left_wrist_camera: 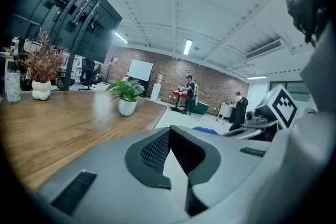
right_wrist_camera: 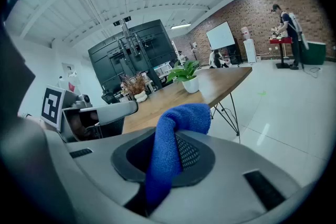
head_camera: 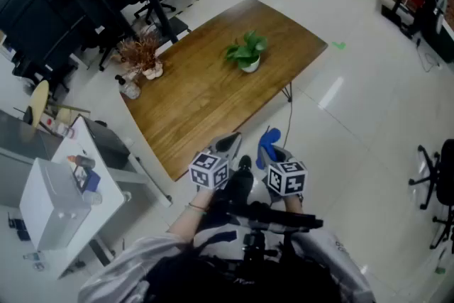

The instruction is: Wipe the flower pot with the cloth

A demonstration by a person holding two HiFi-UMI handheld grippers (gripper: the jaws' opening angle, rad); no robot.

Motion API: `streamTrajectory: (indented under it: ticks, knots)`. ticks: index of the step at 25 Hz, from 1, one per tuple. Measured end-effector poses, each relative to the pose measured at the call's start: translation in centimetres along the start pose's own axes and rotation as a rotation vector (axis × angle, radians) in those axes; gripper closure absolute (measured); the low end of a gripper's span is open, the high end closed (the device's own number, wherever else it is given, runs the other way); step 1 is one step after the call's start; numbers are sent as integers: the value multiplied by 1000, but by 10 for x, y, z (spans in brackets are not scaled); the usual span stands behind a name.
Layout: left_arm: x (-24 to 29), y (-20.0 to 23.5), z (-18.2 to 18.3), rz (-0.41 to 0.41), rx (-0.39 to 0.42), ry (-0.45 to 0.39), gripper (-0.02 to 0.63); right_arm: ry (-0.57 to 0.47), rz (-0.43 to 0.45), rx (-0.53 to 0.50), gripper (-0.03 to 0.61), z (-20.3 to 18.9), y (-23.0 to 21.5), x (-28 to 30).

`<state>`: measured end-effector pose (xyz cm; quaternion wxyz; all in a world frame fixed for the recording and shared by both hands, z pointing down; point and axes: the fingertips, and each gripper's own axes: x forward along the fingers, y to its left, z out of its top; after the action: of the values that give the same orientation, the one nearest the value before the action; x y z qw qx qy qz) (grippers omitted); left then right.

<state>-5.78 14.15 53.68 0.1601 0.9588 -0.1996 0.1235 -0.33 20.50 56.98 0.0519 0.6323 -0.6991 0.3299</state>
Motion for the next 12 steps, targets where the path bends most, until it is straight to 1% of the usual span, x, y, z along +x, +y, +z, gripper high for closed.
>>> streamTrajectory:
  ticks: [6,12]
  knots:
    - [42,32,14,8,-21,-10,607,8,-7,-10,522,30,-27,30]
    - [97,76,43,10,-41,-5,607,21,-25,-11,522,72,-55,65]
